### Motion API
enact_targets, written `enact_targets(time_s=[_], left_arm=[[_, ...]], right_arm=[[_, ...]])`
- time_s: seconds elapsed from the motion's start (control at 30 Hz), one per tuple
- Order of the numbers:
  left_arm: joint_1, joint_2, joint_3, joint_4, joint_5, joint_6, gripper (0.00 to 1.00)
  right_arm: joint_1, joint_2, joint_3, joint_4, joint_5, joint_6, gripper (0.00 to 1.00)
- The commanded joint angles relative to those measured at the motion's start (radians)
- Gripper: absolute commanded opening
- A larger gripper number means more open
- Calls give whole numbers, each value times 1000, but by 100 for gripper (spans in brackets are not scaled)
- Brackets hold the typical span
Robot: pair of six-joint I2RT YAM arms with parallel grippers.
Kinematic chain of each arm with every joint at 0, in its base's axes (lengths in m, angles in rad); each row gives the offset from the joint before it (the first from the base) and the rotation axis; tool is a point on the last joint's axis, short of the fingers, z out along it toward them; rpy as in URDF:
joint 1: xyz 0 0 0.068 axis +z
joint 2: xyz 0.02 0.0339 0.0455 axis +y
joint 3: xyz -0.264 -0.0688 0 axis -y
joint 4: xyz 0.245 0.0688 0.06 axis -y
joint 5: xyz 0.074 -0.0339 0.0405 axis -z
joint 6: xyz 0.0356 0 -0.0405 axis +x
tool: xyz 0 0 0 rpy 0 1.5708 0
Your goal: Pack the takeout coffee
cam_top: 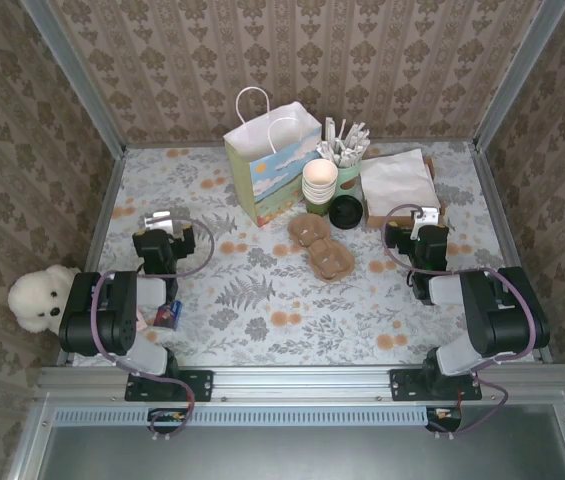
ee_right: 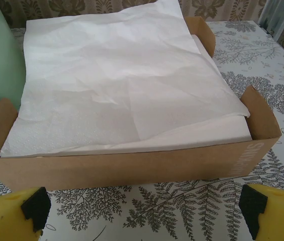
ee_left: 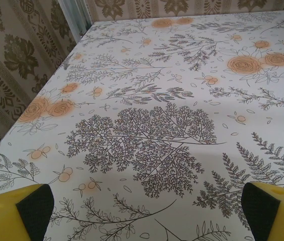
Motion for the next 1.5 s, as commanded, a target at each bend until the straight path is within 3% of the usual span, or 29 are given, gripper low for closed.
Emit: enact_targets(time_s=[0.0, 1.07, 1.17, 1.23, 1.33, 1.47], left_arm=[[-5, 11, 19, 33, -17, 10, 100], [-6, -1, 14, 37, -10, 21, 100], [-29, -127, 45, -120, -45, 36, 100], [-41, -237, 82, -263, -97, 24, 100], [-57, -372, 120, -410, -179, -41, 100], [-97, -494, 183, -635, -242, -184, 100]], right_arm=[[6, 10, 21, 34, 26, 20, 100], [3, -2, 13, 41, 6, 16, 100], [5, -99, 6, -30, -28, 1, 100], [5, -207, 23, -179, -10, 31, 100], [3, -365, 86, -458, -10, 119, 100], [5, -524, 112, -660, -75, 221, 100]])
